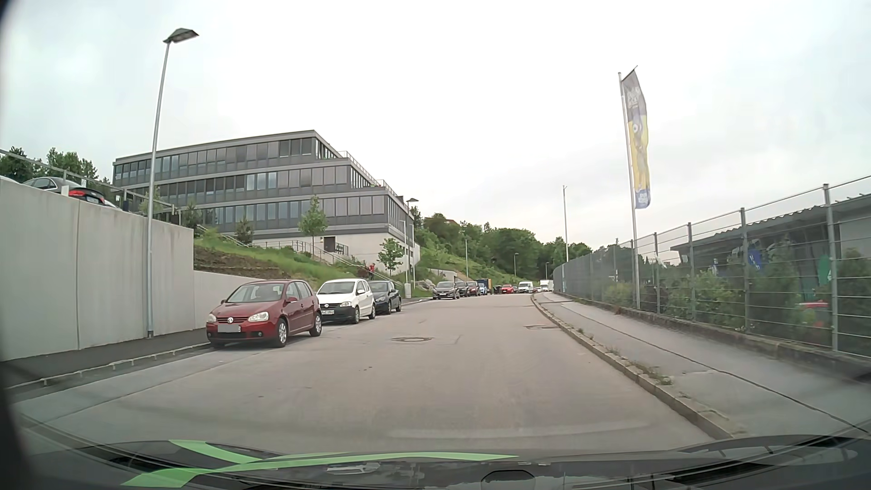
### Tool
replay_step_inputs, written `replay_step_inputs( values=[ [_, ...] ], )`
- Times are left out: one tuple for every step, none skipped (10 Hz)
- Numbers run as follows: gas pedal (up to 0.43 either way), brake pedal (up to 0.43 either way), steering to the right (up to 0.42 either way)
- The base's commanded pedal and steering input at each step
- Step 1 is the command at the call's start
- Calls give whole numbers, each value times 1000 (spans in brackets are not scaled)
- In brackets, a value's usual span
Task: Follow the waypoints while adhering to traffic rules and regulations
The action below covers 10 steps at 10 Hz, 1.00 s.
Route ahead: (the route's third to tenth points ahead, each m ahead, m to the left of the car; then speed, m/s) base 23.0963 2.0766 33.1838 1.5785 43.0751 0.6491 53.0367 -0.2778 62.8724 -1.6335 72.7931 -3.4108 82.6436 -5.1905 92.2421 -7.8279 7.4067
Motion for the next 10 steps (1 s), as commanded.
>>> replay_step_inputs(
  values=[
    [138, 0, -2],
    [138, 0, -1],
    [138, 0, 0],
    [138, 0, 1],
    [138, 0, 4],
    [138, 0, 4],
    [138, 0, 6],
    [138, 0, 6],
    [138, 0, 7],
    [138, 0, 8]
  ],
)
